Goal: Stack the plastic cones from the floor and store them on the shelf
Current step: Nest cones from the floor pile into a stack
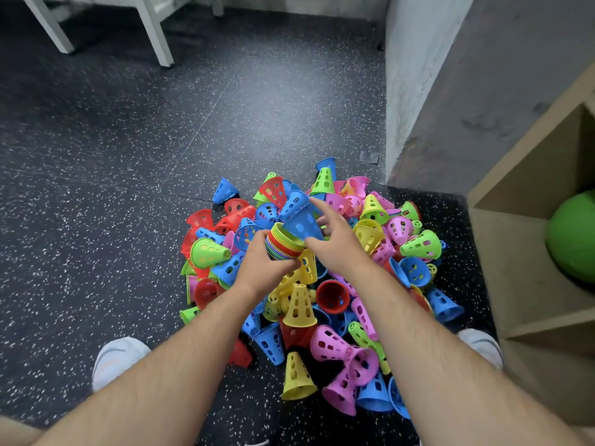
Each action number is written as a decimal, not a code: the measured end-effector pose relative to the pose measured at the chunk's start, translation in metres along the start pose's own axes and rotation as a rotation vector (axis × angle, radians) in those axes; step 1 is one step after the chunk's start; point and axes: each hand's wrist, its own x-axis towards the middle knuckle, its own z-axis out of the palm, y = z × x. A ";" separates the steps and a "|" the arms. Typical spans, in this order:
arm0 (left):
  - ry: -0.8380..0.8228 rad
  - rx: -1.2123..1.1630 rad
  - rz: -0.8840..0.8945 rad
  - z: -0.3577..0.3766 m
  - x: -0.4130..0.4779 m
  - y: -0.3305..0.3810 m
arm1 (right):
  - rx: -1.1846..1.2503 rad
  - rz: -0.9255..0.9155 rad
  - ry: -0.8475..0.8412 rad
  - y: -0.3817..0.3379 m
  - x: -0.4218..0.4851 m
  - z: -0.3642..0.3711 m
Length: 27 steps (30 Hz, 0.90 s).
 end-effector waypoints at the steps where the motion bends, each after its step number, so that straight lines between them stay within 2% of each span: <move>1: -0.007 0.000 0.006 0.000 0.000 0.000 | -0.053 -0.005 -0.036 -0.002 0.000 -0.001; 6: -0.037 0.001 -0.002 -0.003 0.000 -0.005 | -0.172 -0.040 -0.100 -0.011 0.002 -0.004; 11: -0.027 -0.009 -0.035 -0.006 -0.002 -0.013 | -0.095 -0.004 0.167 -0.013 0.003 0.000; 13: -0.031 -0.014 -0.030 -0.006 -0.004 -0.013 | -0.059 0.016 0.222 -0.017 0.005 0.002; 24: 0.030 -0.119 -0.051 -0.016 -0.006 -0.017 | -0.096 0.062 -0.074 -0.014 0.000 0.025; 27: 0.034 -0.147 -0.061 -0.019 -0.007 -0.019 | -0.086 0.108 -0.241 -0.015 0.004 0.034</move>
